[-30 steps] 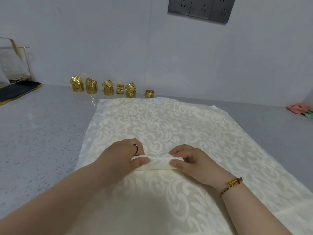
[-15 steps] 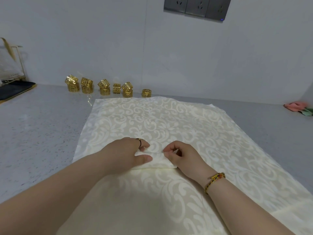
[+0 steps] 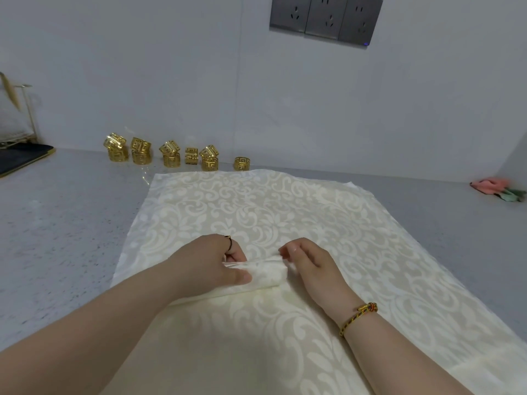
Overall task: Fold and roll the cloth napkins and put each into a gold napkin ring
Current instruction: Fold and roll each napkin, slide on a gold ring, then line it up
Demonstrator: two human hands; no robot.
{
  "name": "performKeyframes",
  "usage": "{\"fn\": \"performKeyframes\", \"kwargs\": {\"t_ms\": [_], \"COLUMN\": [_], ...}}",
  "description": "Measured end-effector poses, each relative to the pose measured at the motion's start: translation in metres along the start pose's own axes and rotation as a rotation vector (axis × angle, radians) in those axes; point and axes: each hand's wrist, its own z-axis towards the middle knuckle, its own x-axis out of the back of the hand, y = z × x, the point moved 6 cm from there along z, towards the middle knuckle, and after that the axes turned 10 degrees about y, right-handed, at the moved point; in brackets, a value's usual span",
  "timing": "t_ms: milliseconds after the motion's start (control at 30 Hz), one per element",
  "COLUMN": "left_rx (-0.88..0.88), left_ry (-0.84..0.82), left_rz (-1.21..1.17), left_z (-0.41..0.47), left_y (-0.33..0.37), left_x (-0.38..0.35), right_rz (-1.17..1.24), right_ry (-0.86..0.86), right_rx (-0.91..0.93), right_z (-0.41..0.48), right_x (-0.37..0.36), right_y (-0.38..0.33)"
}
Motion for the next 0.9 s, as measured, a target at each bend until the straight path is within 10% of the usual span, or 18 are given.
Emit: {"fn": "performKeyframes", "kwargs": {"t_ms": [400,900], "left_rx": [0.261,0.197], "left_ry": [0.454,0.546], "left_rz": [0.007,0.240], "left_z": [0.009,0.023], "left_y": [-0.087,-0.124], "left_x": [0.083,0.079], "right_rz": [-0.493,-0.987], "right_ry": [-0.156,-0.110], "right_rx": [0.241,0.271], "right_z": [-0.002,0.196], "right_x": [-0.018,-0.085], "right_y": [-0.005,-0.010]}}
